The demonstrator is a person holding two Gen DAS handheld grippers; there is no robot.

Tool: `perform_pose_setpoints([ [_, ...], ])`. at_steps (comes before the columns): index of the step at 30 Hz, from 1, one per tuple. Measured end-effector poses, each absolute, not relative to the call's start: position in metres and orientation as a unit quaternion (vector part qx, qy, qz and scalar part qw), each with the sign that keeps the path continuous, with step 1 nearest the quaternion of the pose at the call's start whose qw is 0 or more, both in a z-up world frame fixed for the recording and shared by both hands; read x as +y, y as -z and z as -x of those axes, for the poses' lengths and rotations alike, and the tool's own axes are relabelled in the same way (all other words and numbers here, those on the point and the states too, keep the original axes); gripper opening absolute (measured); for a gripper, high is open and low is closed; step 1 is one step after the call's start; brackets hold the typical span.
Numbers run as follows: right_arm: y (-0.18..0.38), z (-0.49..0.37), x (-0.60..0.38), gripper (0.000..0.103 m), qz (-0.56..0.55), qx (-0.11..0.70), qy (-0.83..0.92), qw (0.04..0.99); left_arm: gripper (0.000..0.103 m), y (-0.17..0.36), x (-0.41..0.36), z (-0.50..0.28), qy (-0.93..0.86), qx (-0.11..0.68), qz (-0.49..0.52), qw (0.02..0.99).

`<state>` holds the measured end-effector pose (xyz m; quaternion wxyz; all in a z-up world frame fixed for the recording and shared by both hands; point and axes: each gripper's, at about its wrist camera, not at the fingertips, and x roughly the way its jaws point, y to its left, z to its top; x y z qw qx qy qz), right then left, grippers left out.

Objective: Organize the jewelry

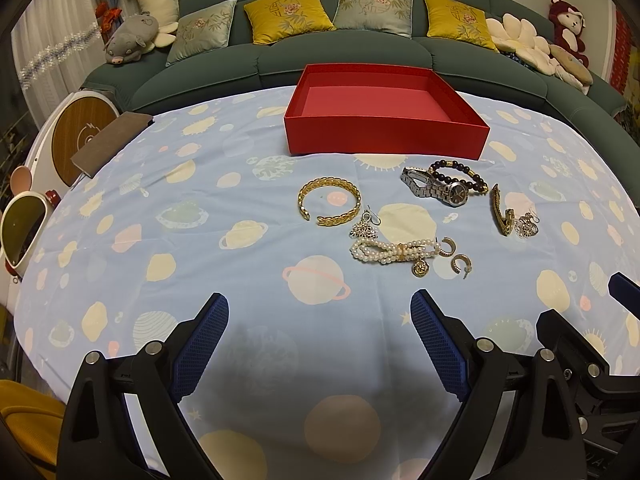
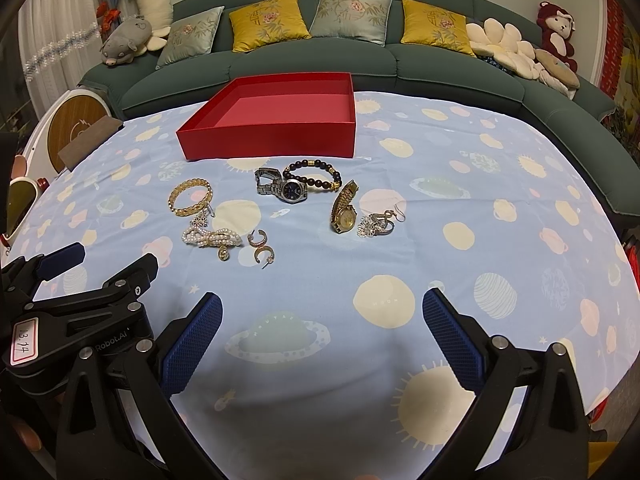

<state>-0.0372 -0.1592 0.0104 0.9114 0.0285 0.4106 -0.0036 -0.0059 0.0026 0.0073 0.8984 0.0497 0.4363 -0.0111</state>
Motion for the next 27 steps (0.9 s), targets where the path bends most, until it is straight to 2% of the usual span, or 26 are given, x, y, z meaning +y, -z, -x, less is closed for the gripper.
perform_pose_setpoints([
  [27, -0.0098, 0.0378, -0.1602, 0.098, -0.029, 0.410, 0.004, 0.912, 0.089, -0.0069, 0.0031, 0.0062, 0.012, 0.436, -0.048, 0.899],
])
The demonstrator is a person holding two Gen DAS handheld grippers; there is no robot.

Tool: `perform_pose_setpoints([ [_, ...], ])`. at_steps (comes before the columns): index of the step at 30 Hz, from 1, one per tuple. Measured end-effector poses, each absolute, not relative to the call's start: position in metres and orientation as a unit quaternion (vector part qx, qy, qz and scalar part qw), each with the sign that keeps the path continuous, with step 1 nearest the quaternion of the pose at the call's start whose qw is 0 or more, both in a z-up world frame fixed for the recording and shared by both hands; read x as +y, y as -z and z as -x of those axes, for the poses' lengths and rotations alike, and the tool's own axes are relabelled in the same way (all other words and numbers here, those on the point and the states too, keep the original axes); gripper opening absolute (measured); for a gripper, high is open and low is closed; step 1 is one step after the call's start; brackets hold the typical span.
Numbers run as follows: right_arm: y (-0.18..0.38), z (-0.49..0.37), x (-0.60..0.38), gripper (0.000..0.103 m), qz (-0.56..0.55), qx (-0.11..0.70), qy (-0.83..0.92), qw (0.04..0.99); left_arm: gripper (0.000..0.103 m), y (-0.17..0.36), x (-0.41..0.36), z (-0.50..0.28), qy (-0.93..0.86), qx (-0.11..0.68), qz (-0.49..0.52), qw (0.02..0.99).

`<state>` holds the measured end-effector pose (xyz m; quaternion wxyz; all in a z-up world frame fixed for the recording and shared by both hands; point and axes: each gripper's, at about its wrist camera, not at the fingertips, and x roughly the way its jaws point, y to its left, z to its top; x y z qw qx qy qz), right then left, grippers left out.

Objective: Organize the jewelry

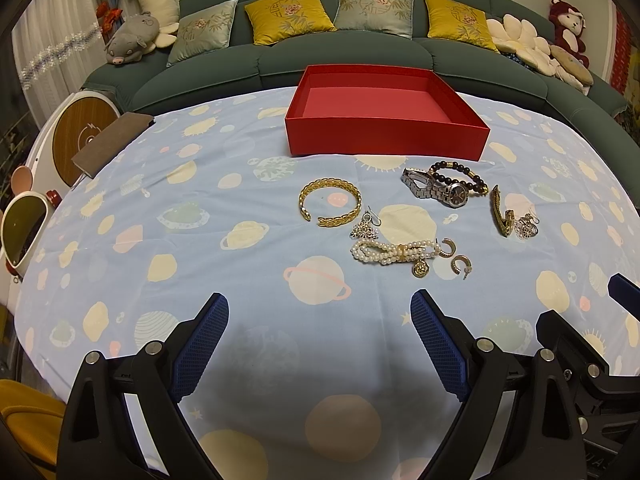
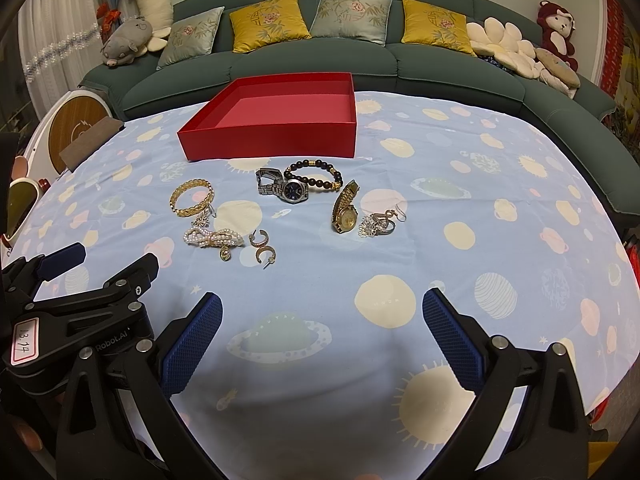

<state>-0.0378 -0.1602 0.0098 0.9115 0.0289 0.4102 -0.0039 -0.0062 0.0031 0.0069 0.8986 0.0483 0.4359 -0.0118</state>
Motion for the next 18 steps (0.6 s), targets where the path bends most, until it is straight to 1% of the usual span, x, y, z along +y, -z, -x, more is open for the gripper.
perform_pose_setpoints([
  [18, -0.015, 0.031, -0.172, 0.098, -0.040, 0.410, 0.020, 0.911, 0.091, -0.009, 0.006, 0.002, 0.005, 0.440, -0.044, 0.897],
])
